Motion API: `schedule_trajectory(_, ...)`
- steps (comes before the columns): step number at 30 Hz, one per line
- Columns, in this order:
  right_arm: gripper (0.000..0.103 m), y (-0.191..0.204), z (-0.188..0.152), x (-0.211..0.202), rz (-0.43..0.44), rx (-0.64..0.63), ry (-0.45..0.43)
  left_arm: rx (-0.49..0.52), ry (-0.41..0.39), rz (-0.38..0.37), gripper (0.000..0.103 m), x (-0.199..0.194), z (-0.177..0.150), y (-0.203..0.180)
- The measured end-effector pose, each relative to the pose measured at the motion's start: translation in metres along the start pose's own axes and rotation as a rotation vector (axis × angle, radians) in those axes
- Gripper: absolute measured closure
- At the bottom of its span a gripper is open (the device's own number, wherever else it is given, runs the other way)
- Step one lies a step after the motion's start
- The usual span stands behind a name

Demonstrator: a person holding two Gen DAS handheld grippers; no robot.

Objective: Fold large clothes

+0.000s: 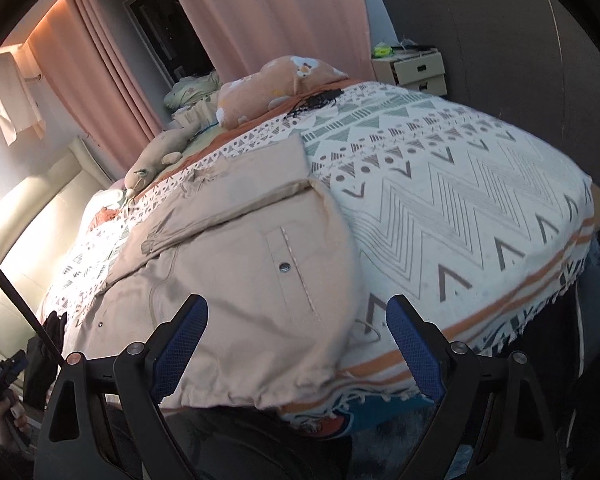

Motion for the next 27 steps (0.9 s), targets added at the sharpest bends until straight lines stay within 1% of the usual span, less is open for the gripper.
schedule_trajectory(2, 0.013, -0.013, -0.003, 0.000, 0.010, 0.024, 0.013, -0.024, 0.007, -0.002, 0.010, 0.003, -0.010, 0.007)
schedule_trajectory(8, 0.013, -0.043, -0.015, 0.013, 0.081, 0.126, 0.076, -0.088, 0.047, -0.023, 0.011, 0.022, -0.032, 0.021)
schedule_trajectory(10, 0.013, -0.050, -0.016, 0.021, 0.120, 0.159, 0.100, -0.113, 0.070, -0.035, 0.016, 0.032, -0.037, 0.025)
schedule_trajectory(12, 0.013, -0.056, -0.017, 0.032, 0.157, 0.187, 0.123, -0.144, 0.093, -0.054, 0.016, 0.042, -0.040, 0.030)
schedule_trajectory(15, 0.013, -0.059, -0.017, 0.048, 0.172, 0.206, 0.157, -0.174, 0.127, -0.070, 0.016, 0.058, -0.042, 0.033)
schedule_trajectory(17, 0.018, -0.061, -0.018, 0.057, 0.194, 0.228, 0.174, -0.187, 0.148, -0.085, 0.017, 0.069, -0.043, 0.033)
schedule_trajectory(18, 0.025, -0.063, -0.018, 0.064, 0.206, 0.240, 0.186, -0.197, 0.158, -0.088, 0.017, 0.074, -0.044, 0.033)
schedule_trajectory(19, 0.030, -0.065, -0.018, 0.070, 0.217, 0.252, 0.197, -0.214, 0.171, -0.080, 0.017, 0.080, -0.044, 0.035)
schedule_trajectory(20, 0.031, -0.067, -0.017, 0.076, 0.226, 0.264, 0.208, -0.233, 0.184, -0.075, 0.018, 0.086, -0.044, 0.037)
schedule_trajectory(21, 0.031, -0.069, -0.017, 0.083, 0.227, 0.275, 0.217, -0.254, 0.195, -0.085, 0.021, 0.091, -0.044, 0.039)
schedule_trajectory(23, 0.031, -0.072, -0.015, 0.093, 0.225, 0.289, 0.232, -0.298, 0.215, -0.107, 0.022, 0.102, -0.043, 0.043)
schedule_trajectory(27, 0.031, -0.076, -0.008, 0.109, 0.230, 0.299, 0.242, -0.321, 0.236, -0.102, 0.026, 0.117, -0.038, 0.046)
Point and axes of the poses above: each gripper's, at about its wrist camera, not at the fingertips, and x roughly the way its jaws point, y to its left, z to its top, the point moved 1 cm from there along x, roughly the way its jaws point, and after that the axes turned 2 degrees about z, right-handed, at the moved point
